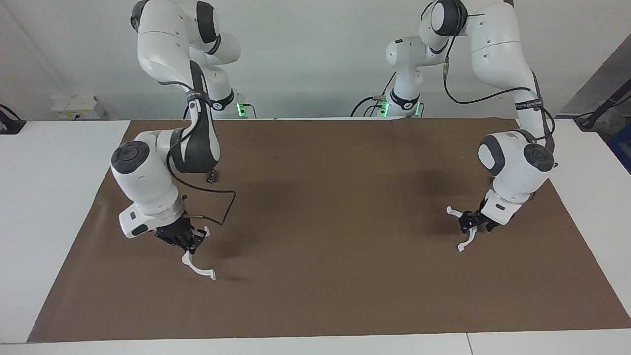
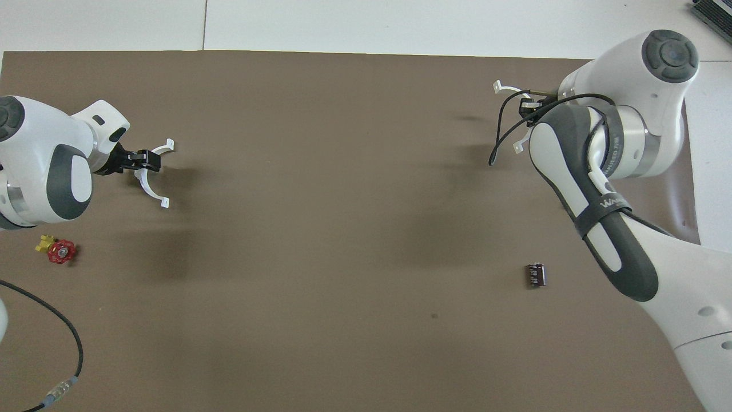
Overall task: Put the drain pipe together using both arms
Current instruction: 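Grasp the white clamp half with the left gripper while the right gripper lifts its half, then carry both clamp halves toward the table center, facing each other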
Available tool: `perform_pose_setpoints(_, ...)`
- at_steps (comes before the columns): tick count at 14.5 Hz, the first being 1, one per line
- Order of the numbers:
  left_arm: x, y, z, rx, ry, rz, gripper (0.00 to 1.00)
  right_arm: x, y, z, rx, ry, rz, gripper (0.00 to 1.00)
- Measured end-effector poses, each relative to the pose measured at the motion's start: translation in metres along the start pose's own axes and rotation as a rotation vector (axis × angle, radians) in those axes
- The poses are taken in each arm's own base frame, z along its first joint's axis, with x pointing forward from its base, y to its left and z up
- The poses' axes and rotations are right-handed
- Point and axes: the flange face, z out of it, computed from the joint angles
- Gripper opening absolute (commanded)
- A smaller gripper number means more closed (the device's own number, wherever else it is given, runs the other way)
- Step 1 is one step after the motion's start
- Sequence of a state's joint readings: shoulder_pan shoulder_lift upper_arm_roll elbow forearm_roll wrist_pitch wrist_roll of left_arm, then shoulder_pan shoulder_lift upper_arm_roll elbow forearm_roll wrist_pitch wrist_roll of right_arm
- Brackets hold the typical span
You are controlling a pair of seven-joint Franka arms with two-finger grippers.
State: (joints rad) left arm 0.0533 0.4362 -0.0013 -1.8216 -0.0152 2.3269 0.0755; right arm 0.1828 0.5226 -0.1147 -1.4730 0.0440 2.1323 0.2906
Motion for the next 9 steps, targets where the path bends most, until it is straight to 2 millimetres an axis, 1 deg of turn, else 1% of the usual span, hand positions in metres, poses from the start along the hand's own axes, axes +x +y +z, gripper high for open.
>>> perform_pose_setpoints(1,-0.001,0.0,0.001,0.0,-0.003,-0.001,0.69,-0.006,-0.017,-0.001,-0.032,0.004,0.017,0.0)
perform_pose_setpoints(3,-0.001,0.0,0.002,-0.001,-0.004,-0.003,0.44,-0.017,-0.047,-0.007,-0.067,-0.005,0.086,0.0)
perform_pose_setpoints(4,-0.001,0.0,0.002,-0.002,-0.004,-0.004,0.28,-0.019,-0.06,-0.014,-0.069,-0.006,0.121,0.0)
perform_pose_setpoints(7,-0.002,0.0,0.002,-0.008,-0.008,-0.011,0.01,-0.024,-0.098,-0.035,-0.063,0.001,0.2,0.0)
perform_pose_setpoints(9,-0.002,0.0,0.002,-0.008,-0.009,-0.012,0.0,-0.033,-0.126,-0.037,-0.054,0.009,0.25,0.0)
